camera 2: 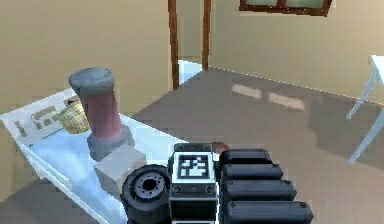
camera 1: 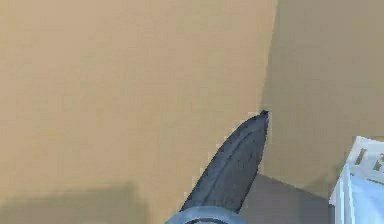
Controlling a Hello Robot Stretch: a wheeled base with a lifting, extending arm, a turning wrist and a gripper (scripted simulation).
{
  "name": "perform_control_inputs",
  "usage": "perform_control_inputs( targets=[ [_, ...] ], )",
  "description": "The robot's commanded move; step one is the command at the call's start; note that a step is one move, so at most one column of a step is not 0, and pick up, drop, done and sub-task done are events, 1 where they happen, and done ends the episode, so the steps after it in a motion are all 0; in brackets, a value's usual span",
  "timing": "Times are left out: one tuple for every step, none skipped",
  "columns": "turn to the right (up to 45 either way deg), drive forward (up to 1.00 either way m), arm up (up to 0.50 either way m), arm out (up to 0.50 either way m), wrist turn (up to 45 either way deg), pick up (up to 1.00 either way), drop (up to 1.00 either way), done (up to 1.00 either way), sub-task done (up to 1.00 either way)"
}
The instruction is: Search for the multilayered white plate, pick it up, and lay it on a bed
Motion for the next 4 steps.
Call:
perform_control_inputs(
  targets=[
    [36.0,0.0,0.0,0.0,0.0,0.0,0.0,0.0,0.0],
    [0.0,0.85,0.0,0.0,0.0,0.0,0.0,0.0,0.0],
    [45.0,0.0,0.0,0.0,0.0,0.0,0.0,0.0,0.0],
    [45.0,0.0,0.0,0.0,0.0,0.0,0.0,0.0,0.0]
  ],
)
